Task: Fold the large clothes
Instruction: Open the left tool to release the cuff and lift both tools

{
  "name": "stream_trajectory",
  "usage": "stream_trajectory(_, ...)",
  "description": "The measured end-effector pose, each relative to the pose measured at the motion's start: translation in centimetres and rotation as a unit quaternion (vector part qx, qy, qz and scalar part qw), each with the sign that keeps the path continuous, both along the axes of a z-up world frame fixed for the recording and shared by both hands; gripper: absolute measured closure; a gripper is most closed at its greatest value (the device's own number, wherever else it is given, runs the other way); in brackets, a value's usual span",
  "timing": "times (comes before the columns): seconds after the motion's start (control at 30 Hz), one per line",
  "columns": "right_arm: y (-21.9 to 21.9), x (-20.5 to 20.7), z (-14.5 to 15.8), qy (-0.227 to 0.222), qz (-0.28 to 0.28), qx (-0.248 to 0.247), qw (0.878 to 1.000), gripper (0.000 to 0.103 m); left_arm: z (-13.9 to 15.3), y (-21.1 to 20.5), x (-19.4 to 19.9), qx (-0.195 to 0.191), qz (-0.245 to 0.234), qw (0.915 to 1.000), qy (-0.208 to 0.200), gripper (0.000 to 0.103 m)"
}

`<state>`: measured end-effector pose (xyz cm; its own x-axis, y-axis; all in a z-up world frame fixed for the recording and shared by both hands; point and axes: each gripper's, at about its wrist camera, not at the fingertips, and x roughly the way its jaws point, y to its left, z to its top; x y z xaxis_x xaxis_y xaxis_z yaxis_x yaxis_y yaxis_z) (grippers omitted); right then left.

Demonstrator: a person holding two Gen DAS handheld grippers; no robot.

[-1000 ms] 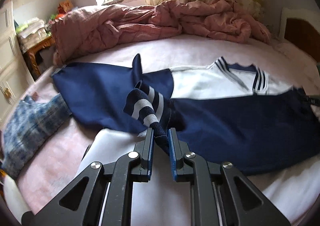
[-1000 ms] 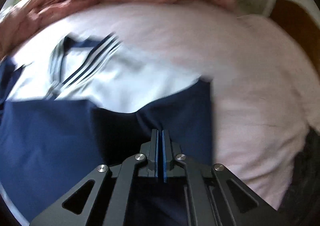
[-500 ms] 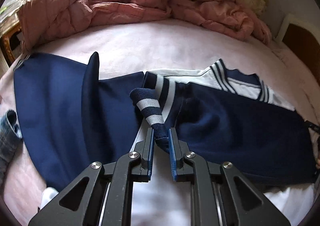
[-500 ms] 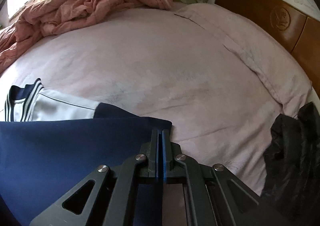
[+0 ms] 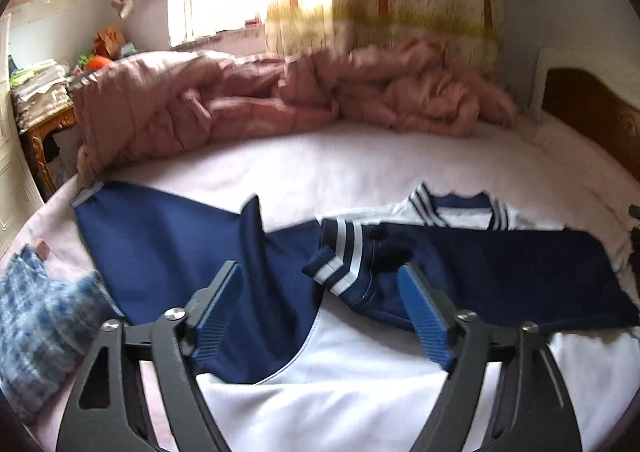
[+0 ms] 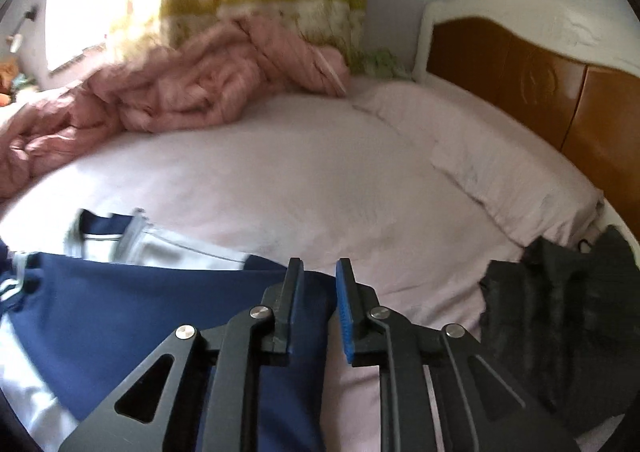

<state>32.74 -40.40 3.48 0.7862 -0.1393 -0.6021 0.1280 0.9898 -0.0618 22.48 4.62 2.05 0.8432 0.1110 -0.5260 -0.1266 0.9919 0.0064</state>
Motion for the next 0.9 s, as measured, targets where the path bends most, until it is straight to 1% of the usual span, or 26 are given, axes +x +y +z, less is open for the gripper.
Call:
stream_trajectory(0.07,1.4,-3.2,1.7,-0.020,0.004,-0.001,1.000,0.085,1.4,0.2,-1.8,-0.004,-0.005,0.9996,-0.027,0.017)
stream_trajectory(0.13,3.2,-6.9,3.4,-0.053,0.025,-0.001,0.998,0.079,2.8,0.3,-3.9,-0.003,-0.008,0.9980,-0.063,0.017)
stream_trajectory(0.17,4.2,-9.6,4.3,-0.077,0.043,0.012,0.996,0.065,3.5,0.4,-5.3,-0.002,-0.010,0.9955,-0.094,0.017)
stream_trajectory(0.2,4.6,-10.9,4.8,-0.089,0.052,0.022,0.994,0.047,4.0,0.5,-6.5,0.000,-0.010,0.9926,-0.121,0.017)
stream_trajectory(0.23,5.3,-13.3,5.3,-0.111,0.060,0.037,0.991,0.044,4.3,0.7,-7.5,0.002,-0.010,0.9899,-0.142,0.016)
stream_trajectory(0.27,5.8,-14.8,5.4,-0.123,0.065,0.043,0.989,0.044,4.7,1.0,-8.3,0.001,-0.008,0.9878,-0.155,0.014)
stream_trajectory(0.37,7.3,-18.6,5.3,-0.137,0.083,0.055,0.986,0.044,5.0,2.3,-10.0,-0.020,0.004,0.9862,-0.164,0.012)
stream_trajectory(0.4,7.7,-19.4,5.0,-0.140,0.088,0.059,0.985,0.044,5.0,2.7,-10.4,-0.025,0.008,0.9854,-0.168,0.011)
stream_trajectory(0.43,8.1,-20.1,4.7,-0.143,0.091,0.060,0.984,0.044,4.9,3.0,-10.9,-0.028,0.014,0.9841,-0.175,0.007)
stream_trajectory(0.47,8.7,-20.7,4.1,-0.148,0.091,0.048,0.984,0.044,4.7,3.3,-11.2,-0.024,0.023,0.9826,-0.183,0.002)
stream_trajectory(0.53,9.8,-21.1,3.0,-0.156,0.090,0.021,0.983,0.043,3.9,3.5,-11.5,-0.008,0.042,0.9816,-0.186,0.001)
stream_trajectory(0.6,10.6,-21.2,2.1,-0.154,0.093,0.006,0.984,0.037,3.0,3.4,-11.5,0.006,0.045,0.9829,-0.178,0.001)
stream_trajectory(0.63,10.9,-21.5,1.8,-0.155,0.097,0.007,0.983,0.035,2.7,3.4,-11.5,0.010,0.045,0.9834,-0.176,0.001)
stream_trajectory(0.67,11.1,-22.0,1.5,-0.166,0.100,0.016,0.981,0.025,2.3,3.4,-11.8,0.010,0.045,0.9837,-0.174,0.001)
stream_trajectory(0.7,10.9,-22.3,1.3,-0.175,0.101,0.022,0.979,0.011,2.2,3.2,-12.1,0.010,0.041,0.9835,-0.176,0.001)
stream_trajectory(0.77,11.0,-23.2,1.1,-0.202,0.105,0.034,0.973,0.005,1.9,2.4,-13.1,0.020,0.020,0.9811,-0.192,0.001)
stream_trajectory(0.83,11.1,-23.6,1.1,-0.211,0.114,0.038,0.970,0.004,2.0,1.3,-14.1,0.042,0.003,0.9773,-0.208,0.000)
stream_trajectory(0.87,11.2,-23.6,1.0,-0.212,0.121,0.038,0.969,0.000,2.0,0.5,-14.6,0.054,-0.006,0.9743,-0.218,0.000)
stream_trajectory(0.9,11.2,-23.6,0.9,-0.214,0.123,0.037,0.968,0.000,2.1,-0.1,-15.0,0.061,-0.010,0.9725,-0.224,0.000)
